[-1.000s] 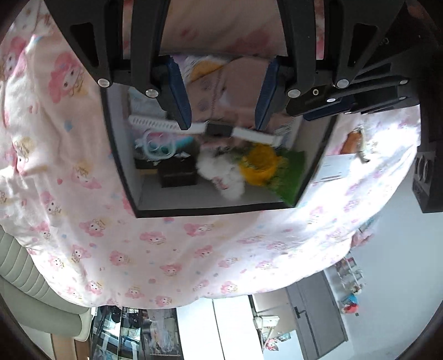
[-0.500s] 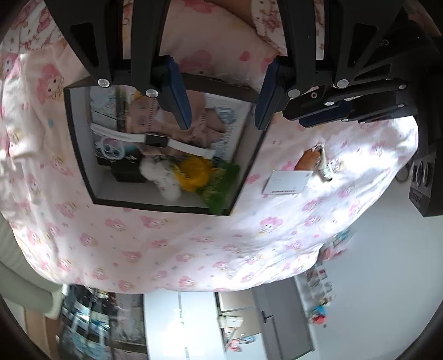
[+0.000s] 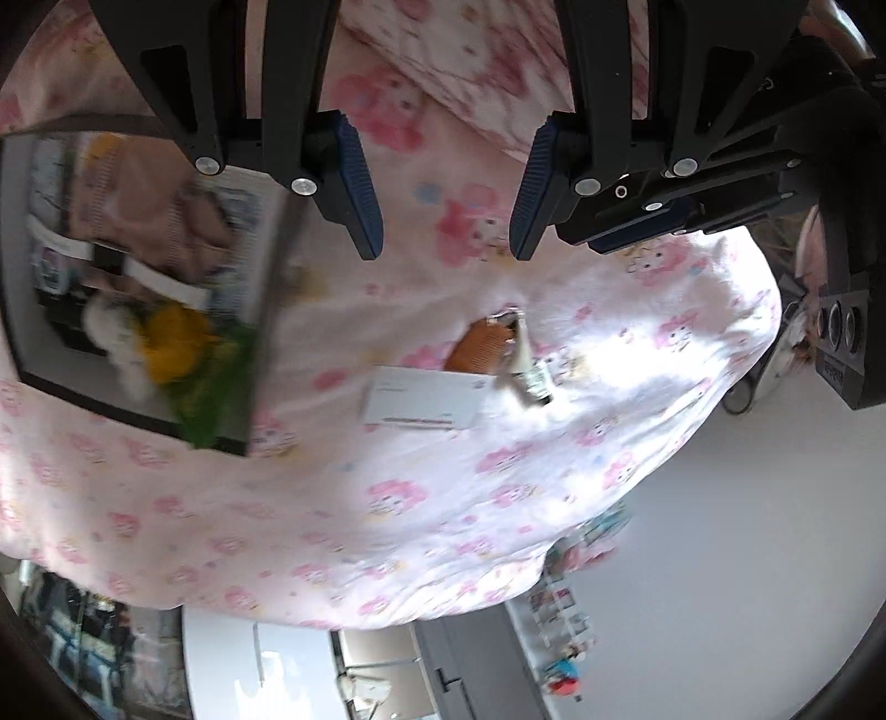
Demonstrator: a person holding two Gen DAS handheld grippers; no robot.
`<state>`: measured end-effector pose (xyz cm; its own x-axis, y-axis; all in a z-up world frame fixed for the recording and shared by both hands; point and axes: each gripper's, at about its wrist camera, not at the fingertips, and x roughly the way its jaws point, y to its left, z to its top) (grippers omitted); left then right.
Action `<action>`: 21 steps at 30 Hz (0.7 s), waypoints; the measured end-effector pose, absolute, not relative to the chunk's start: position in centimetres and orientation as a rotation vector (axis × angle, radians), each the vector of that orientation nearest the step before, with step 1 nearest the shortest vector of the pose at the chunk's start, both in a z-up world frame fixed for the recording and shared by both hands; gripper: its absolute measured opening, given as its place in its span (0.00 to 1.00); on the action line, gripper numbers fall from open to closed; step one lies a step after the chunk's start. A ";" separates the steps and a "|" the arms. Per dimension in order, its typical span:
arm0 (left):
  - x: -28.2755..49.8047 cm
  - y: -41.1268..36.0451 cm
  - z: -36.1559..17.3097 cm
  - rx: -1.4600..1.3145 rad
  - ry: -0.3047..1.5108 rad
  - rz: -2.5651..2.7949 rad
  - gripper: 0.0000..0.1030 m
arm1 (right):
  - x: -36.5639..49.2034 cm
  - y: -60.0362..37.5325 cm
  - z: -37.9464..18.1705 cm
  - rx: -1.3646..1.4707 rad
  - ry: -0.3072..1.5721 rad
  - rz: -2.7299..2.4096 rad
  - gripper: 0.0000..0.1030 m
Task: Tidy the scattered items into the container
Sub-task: 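Move the left gripper back to the white lotion tube on the sheet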
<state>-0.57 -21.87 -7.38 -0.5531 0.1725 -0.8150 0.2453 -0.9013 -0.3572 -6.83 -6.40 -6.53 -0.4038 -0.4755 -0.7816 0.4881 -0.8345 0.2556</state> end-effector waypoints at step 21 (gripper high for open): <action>-10.1 -37.0 -20.8 1.497 1.086 -2.339 0.28 | -18.5 -18.1 -17.3 1.458 0.031 -2.077 0.42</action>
<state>-10.14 -36.95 -20.81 -0.4863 0.2384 -0.8406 0.4882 -0.7238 -0.4877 -18.49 -18.08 -17.31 -0.2216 -0.4516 -0.8643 0.4769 -0.8233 0.3078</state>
